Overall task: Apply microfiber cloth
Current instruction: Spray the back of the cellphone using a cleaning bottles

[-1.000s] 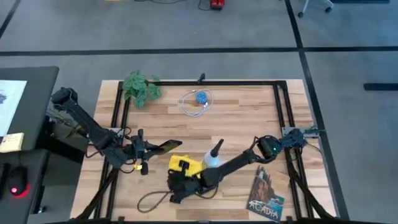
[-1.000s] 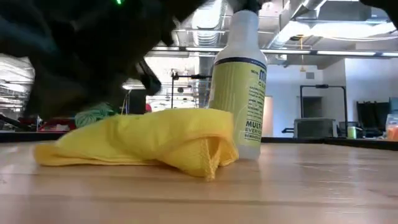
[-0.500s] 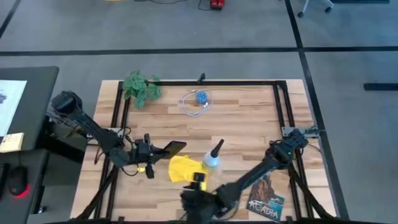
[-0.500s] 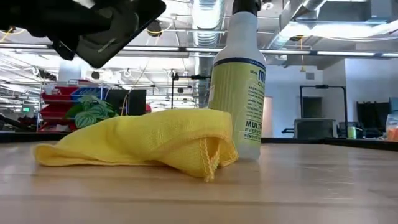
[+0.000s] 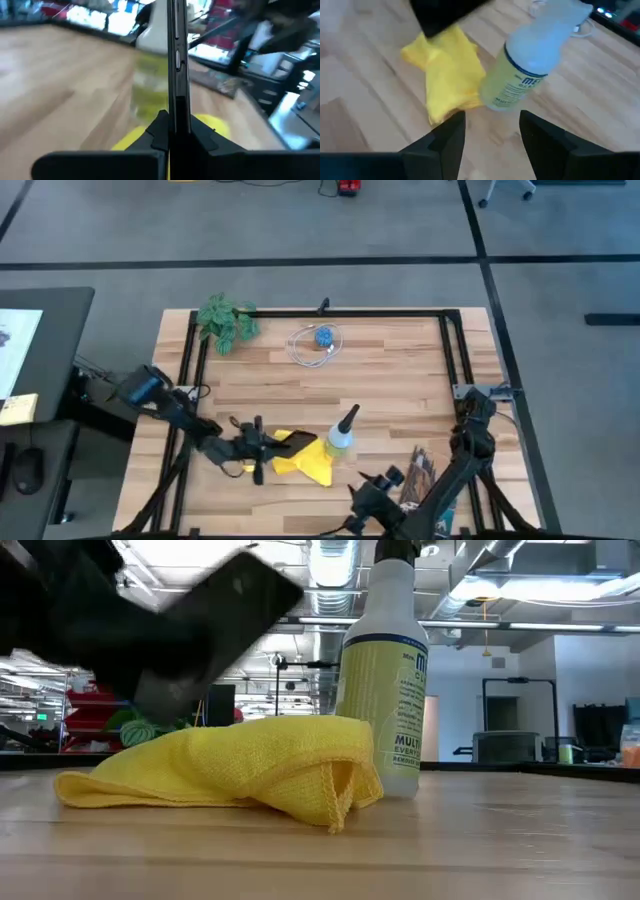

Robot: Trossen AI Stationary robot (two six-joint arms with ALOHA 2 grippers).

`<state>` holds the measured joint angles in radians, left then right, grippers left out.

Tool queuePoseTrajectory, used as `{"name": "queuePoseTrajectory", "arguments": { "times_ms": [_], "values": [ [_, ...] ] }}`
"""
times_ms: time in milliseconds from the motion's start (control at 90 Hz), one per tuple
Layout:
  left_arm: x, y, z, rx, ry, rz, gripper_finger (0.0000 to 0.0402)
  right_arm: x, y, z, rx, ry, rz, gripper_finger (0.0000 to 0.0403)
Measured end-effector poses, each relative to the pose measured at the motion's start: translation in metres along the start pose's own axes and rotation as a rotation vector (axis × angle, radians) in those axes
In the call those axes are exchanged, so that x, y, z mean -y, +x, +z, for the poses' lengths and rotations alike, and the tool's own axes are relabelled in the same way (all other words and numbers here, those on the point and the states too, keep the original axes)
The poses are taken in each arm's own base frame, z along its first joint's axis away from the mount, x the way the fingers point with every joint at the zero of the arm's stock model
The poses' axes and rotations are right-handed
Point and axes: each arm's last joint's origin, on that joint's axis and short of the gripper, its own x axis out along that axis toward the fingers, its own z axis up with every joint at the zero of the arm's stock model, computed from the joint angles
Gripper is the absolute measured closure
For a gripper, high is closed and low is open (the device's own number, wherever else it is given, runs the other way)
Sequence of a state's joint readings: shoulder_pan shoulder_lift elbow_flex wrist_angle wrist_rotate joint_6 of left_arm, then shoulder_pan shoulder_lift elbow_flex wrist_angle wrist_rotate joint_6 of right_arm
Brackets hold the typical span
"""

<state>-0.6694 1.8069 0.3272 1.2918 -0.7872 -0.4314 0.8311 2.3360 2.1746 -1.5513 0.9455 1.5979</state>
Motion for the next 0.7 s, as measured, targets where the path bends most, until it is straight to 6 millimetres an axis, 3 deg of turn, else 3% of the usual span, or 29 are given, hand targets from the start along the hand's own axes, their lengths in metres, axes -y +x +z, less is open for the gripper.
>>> {"name": "queuePoseTrajectory", "arguments": {
  "times_ms": [200, 378, 544, 700],
  "values": [
    [-0.025, 0.018, -0.01, -0.01, -0.019, 0.124, 0.0391, 0.0, 0.02, 0.011, -0.008, -0.074, -0.039, 0.0211],
    [-0.049, 0.029, -0.004, 0.009, 0.03, 0.212, 0.0391, 0.013, 0.034, -0.003, -0.059, -0.144, -0.119, 0.021],
    [-0.06, 0.033, 0.002, 0.018, 0.065, 0.186, 0.0391, 0.043, 0.028, -0.001, -0.125, -0.102, -0.152, 0.0202],
    [-0.062, 0.035, 0.003, 0.012, 0.069, 0.185, 0.0391, 0.074, 0.011, 0.022, -0.122, -0.026, -0.086, 0.0155]
  ]
}}
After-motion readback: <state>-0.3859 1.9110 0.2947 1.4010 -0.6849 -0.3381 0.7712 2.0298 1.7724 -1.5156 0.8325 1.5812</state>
